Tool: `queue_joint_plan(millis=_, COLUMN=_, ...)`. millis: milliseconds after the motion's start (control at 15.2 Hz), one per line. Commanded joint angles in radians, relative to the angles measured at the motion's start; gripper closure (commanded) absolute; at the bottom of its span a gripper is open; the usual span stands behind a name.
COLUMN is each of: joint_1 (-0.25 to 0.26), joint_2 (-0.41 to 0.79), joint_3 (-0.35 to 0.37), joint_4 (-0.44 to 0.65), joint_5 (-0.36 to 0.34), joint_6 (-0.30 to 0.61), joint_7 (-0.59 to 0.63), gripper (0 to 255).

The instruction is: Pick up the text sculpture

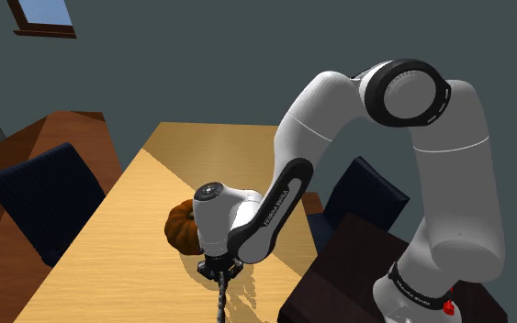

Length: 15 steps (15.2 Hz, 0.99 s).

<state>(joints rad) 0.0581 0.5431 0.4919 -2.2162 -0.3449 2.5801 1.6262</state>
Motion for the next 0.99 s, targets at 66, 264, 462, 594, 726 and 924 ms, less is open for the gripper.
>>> queue_joint_plan(millis=66, joint_1=-0.005, joint_2=-0.013, joint_3=0.010, joint_4=-0.004, joint_5=0.009, joint_6=-0.007, joint_7=-0.003, gripper=255)
queue_joint_plan(millis=264, joint_1=-0.025, joint_2=-0.051, joint_3=0.036, joint_4=-0.013, joint_5=0.036, joint_6=-0.035, joint_7=-0.019, gripper=255)
queue_joint_plan(millis=462, joint_1=-0.044, joint_2=-0.089, joint_3=0.061, joint_4=-0.019, joint_5=0.064, joint_6=-0.064, joint_7=-0.036, gripper=255)
queue_joint_plan(millis=594, joint_1=-0.056, joint_2=-0.114, joint_3=0.077, joint_4=-0.022, joint_5=0.084, joint_6=-0.084, joint_7=-0.048, gripper=255)
queue_joint_plan(millis=726, joint_1=-0.068, joint_2=-0.139, joint_3=0.092, joint_4=-0.025, joint_5=0.104, joint_6=-0.104, joint_7=-0.060, gripper=255)
queue_joint_plan(millis=924, joint_1=-0.086, joint_2=-0.176, joint_3=0.115, joint_4=-0.026, joint_5=0.135, joint_6=-0.135, joint_7=-0.079, gripper=255)
